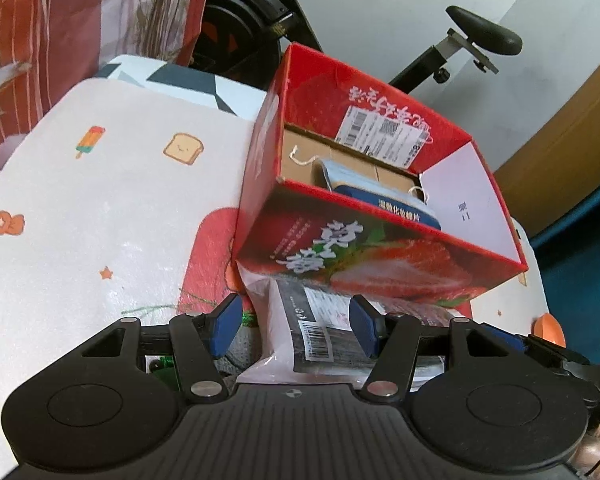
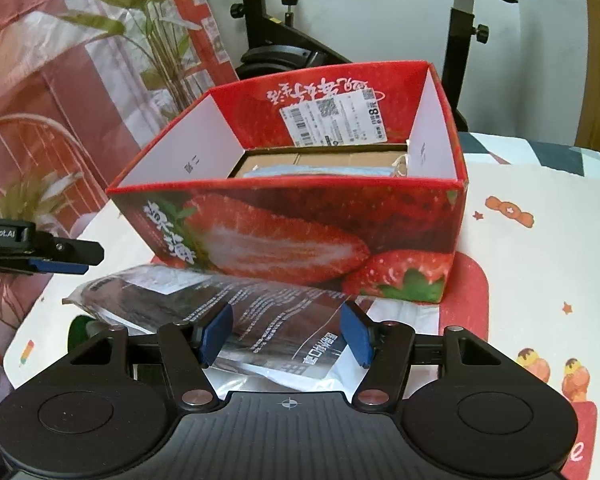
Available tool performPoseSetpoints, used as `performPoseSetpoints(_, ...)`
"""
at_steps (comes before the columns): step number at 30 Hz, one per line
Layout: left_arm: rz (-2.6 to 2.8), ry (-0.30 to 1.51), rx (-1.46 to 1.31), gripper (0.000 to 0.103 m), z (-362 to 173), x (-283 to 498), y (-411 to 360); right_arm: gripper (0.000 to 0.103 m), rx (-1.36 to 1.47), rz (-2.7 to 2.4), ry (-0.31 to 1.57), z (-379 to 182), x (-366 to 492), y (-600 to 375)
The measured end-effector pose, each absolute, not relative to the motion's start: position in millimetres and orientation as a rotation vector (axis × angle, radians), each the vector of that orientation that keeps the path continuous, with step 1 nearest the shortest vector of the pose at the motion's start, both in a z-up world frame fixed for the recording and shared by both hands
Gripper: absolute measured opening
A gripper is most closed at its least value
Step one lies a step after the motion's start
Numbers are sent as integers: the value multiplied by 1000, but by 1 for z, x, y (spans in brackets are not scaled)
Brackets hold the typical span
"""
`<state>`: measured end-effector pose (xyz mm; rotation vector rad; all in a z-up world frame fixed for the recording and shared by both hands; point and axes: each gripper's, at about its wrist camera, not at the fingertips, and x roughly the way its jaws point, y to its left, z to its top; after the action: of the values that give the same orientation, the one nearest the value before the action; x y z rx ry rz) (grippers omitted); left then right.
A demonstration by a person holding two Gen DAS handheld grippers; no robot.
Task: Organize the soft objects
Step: 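Grasp the black-and-clear packaged item with the right gripper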
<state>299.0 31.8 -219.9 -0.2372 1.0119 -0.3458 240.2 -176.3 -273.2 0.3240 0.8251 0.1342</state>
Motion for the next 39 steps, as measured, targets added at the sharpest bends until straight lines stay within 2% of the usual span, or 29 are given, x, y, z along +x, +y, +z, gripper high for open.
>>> performPoseSetpoints(14, -370, 1088, -226, 61, -249, 295, 20, 65, 270, 129, 871, -296, 224, -169)
performPoseSetpoints(20, -380, 1084, -231, 62, -257, 287, 17, 72, 266, 115, 880, -301, 220, -171)
performPoseSetpoints(22, -389, 1085, -231, 61, -260, 284, 16, 78, 267, 106, 885, -303, 219, -172)
performPoseSetpoints(28, -407, 1048, -170, 58, -260, 273, 10, 82, 285, 83, 892, -308, 215, -180)
performPoseSetpoints(39, -412, 1050, -139, 62, -274, 268, 12, 83, 366, 82, 892, -314, 218, -193)
